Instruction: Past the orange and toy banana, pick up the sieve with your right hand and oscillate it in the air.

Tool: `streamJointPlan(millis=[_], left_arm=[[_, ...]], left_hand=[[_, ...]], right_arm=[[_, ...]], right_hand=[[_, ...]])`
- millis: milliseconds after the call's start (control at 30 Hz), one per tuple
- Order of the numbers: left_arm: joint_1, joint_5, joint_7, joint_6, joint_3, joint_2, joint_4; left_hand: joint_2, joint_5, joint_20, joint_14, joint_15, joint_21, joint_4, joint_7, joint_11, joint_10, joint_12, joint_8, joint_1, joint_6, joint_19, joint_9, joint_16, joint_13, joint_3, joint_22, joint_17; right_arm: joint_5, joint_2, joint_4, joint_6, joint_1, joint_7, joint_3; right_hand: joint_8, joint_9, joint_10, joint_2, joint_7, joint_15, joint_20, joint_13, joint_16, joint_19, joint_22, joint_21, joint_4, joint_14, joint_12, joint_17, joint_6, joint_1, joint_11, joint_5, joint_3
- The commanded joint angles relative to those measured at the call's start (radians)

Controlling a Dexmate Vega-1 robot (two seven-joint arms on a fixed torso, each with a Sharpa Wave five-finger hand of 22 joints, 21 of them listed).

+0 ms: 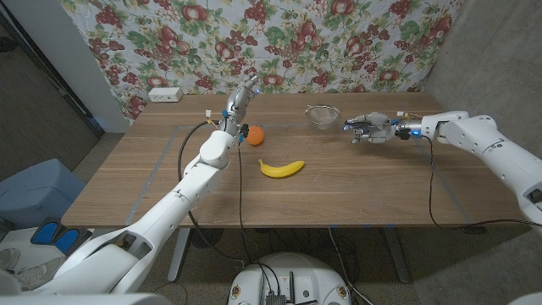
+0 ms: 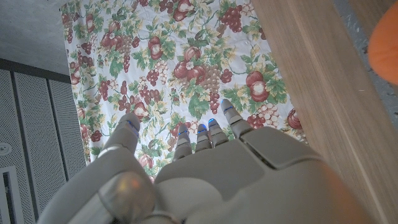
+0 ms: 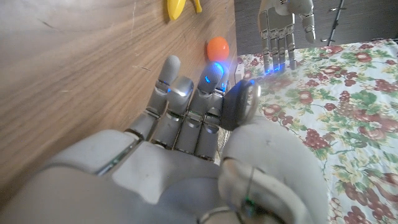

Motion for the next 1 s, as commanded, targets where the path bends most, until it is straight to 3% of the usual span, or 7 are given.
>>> streamJointPlan(millis=[33,633,1000], left_arm=[[0.007,0.001,0.002,0.0,-0.001,0.003,-0.007],[0.032,0.002,0.012,-0.001,-0.008,0.013,-0.039],[0.039,0.001,0.012,-0.002,-0.012,0.018,-0.047]], left_hand=[[0.0,-0.002,0.001,-0.007,-0.003,-0.001,0.002,0.006,-0.001,-0.006,-0.003,0.0,-0.011,0.007,0.01,0.001,0.001,0.002,0.007,0.006,0.001],[-0.001,-0.002,0.002,-0.007,-0.002,-0.004,0.001,0.006,-0.002,-0.006,-0.003,0.0,-0.012,0.008,0.012,0.001,0.001,0.002,0.009,0.006,0.001],[-0.001,-0.002,0.002,-0.007,-0.002,-0.006,0.001,0.005,-0.002,-0.006,-0.003,0.0,-0.013,0.007,0.013,0.001,0.001,0.002,0.011,0.006,0.001]], right_arm=[[-0.03,-0.041,-0.067,-0.084,0.016,-0.06,-0.047],[0.039,-0.065,-0.133,-0.007,-0.062,-0.082,0.011],[0.128,-0.012,-0.053,0.171,-0.12,0.01,0.081]], right_hand=[[0.009,0.001,-0.02,0.013,0.019,-0.086,-0.066,0.0,0.002,-0.001,0.002,-0.003,-0.005,0.009,0.008,-0.001,0.018,0.011,-0.025,0.005,0.004],[0.009,0.005,-0.027,0.011,0.017,-0.085,-0.069,0.006,0.001,0.0,0.003,-0.003,-0.005,0.009,0.013,0.0,0.016,0.012,-0.024,0.003,0.004],[0.007,0.008,-0.037,0.008,0.007,-0.085,-0.069,0.014,-0.002,-0.007,0.003,-0.006,-0.001,0.002,0.016,0.0,0.01,0.007,-0.029,0.003,-0.001]])
